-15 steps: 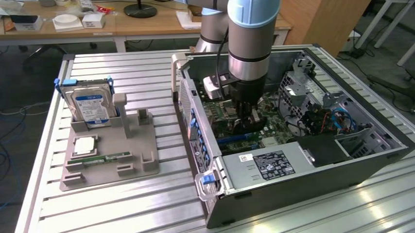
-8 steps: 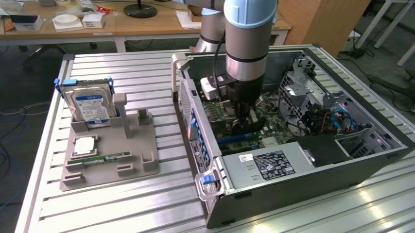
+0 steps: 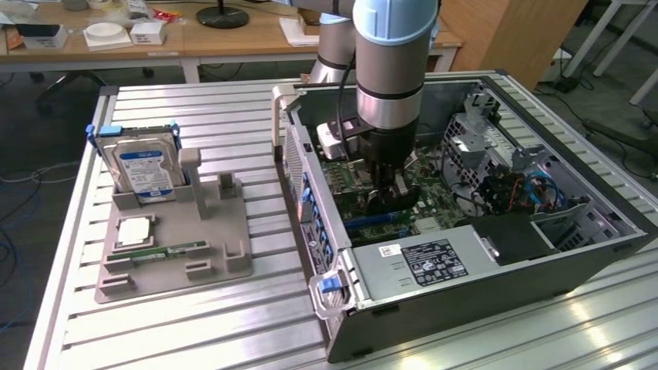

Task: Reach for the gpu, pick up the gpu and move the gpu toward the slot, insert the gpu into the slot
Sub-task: 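Insert the gpu into the slot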

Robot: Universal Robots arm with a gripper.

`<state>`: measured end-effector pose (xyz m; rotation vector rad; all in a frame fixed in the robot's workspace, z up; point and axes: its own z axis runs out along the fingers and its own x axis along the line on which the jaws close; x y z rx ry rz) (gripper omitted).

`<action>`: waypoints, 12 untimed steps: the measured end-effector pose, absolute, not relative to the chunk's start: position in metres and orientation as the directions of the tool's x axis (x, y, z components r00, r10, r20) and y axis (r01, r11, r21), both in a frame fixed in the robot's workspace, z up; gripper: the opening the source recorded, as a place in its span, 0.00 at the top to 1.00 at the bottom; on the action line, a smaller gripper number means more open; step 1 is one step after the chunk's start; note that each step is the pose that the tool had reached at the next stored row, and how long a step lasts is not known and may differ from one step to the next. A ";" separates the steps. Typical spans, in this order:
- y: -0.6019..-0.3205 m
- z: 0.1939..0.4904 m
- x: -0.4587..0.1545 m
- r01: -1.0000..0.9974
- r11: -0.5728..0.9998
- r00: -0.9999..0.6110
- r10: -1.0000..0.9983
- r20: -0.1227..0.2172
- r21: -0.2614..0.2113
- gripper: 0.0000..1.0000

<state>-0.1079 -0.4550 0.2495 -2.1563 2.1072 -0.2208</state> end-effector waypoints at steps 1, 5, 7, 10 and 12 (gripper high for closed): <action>-0.455 0.249 -0.108 -0.982 -0.025 0.021 -1.000 0.021 -0.186 0.73; -0.455 0.249 -0.108 -0.982 -0.025 0.021 -1.000 0.021 -0.186 0.73; -0.455 0.249 -0.108 -0.982 -0.025 0.021 -1.000 0.021 -0.186 0.73; -0.455 0.249 -0.109 -0.981 -0.025 0.021 -1.000 0.022 -0.192 0.73; -0.455 0.249 -0.109 -0.980 -0.025 0.021 -1.000 0.022 -0.200 0.73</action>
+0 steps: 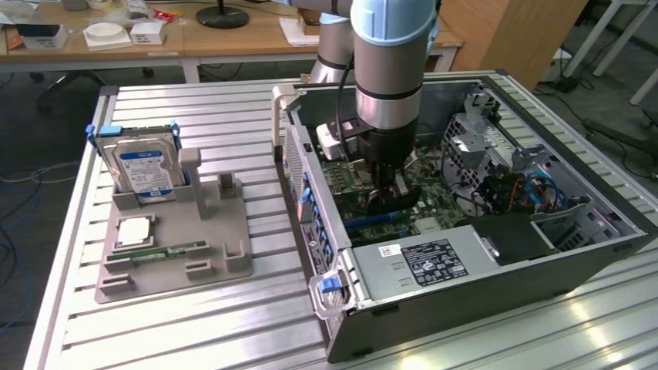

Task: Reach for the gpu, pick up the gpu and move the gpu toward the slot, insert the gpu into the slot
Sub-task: 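Insert the gpu into the slot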

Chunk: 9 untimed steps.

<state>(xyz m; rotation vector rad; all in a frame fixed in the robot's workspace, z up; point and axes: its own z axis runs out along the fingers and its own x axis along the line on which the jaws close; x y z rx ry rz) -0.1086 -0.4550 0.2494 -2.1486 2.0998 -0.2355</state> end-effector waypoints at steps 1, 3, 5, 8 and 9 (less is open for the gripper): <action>-0.455 0.249 -0.109 -0.980 -0.025 0.021 -1.000 0.022 -0.200 0.73; -0.455 0.249 -0.109 -0.980 -0.025 0.021 -1.000 0.022 -0.200 0.73; -0.455 0.249 -0.109 -0.980 -0.023 0.021 -1.000 0.013 -0.200 0.73; -0.455 0.249 -0.109 -0.980 -0.015 0.021 -0.999 -0.026 -0.201 0.73; -0.455 0.249 -0.109 -0.980 -0.015 0.021 -0.999 -0.026 -0.201 0.73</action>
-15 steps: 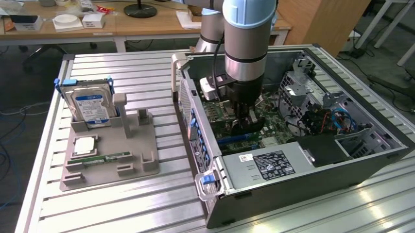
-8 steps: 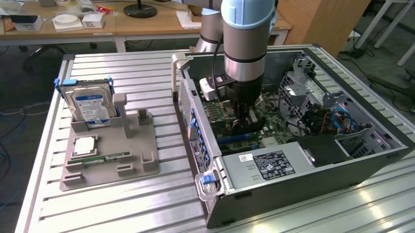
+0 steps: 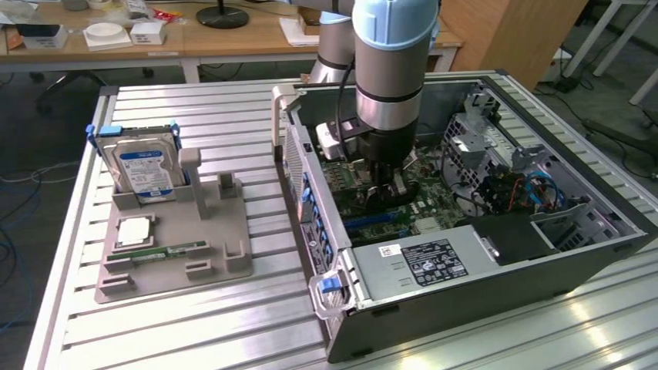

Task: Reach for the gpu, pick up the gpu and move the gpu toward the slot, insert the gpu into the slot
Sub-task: 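Insert the gpu into the slot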

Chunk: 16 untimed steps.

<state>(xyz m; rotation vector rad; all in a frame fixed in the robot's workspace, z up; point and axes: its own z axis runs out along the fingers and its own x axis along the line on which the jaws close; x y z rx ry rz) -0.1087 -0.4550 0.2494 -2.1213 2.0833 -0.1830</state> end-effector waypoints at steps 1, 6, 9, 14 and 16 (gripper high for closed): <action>-0.455 0.249 -0.109 -0.980 -0.015 0.021 -0.999 -0.027 -0.201 0.73; -0.459 0.249 -0.109 -0.980 -0.015 0.021 -0.999 -0.027 -0.201 0.73; -0.459 0.249 -0.109 -0.980 -0.015 0.021 -0.999 -0.027 -0.201 0.73; -0.462 0.249 -0.109 -0.980 -0.015 0.021 -0.999 -0.028 -0.201 0.73; -0.462 0.249 -0.110 -0.980 -0.015 0.021 -0.999 -0.028 -0.201 0.73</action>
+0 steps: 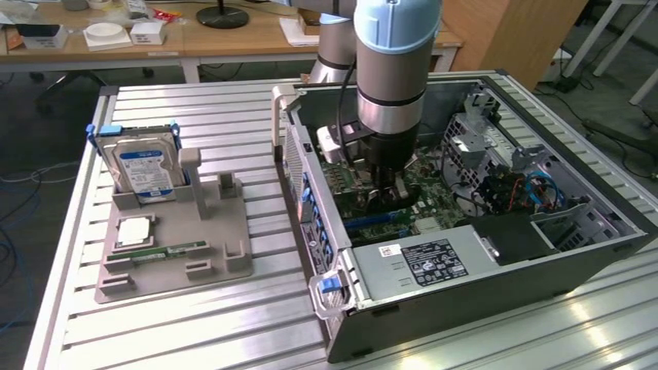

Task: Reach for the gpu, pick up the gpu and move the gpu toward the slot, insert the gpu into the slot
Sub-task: 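Insert the gpu into the slot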

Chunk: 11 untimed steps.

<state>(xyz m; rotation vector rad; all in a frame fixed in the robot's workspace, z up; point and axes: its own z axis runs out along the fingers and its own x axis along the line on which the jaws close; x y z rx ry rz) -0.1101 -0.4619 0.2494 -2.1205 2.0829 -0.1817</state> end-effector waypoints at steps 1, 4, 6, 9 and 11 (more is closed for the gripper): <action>-0.462 0.249 -0.111 -0.980 -0.015 0.021 -0.999 -0.028 -0.201 0.73; -0.462 0.249 -0.113 -0.980 -0.015 0.021 -0.999 -0.028 -0.201 0.73; -0.462 0.249 -0.113 -0.980 -0.015 0.021 -0.999 -0.028 -0.201 0.73; -0.462 0.248 -0.113 -0.980 -0.015 0.021 -0.999 -0.028 -0.201 0.73; -0.462 0.247 -0.114 -0.980 -0.015 0.021 -0.999 -0.028 -0.201 0.73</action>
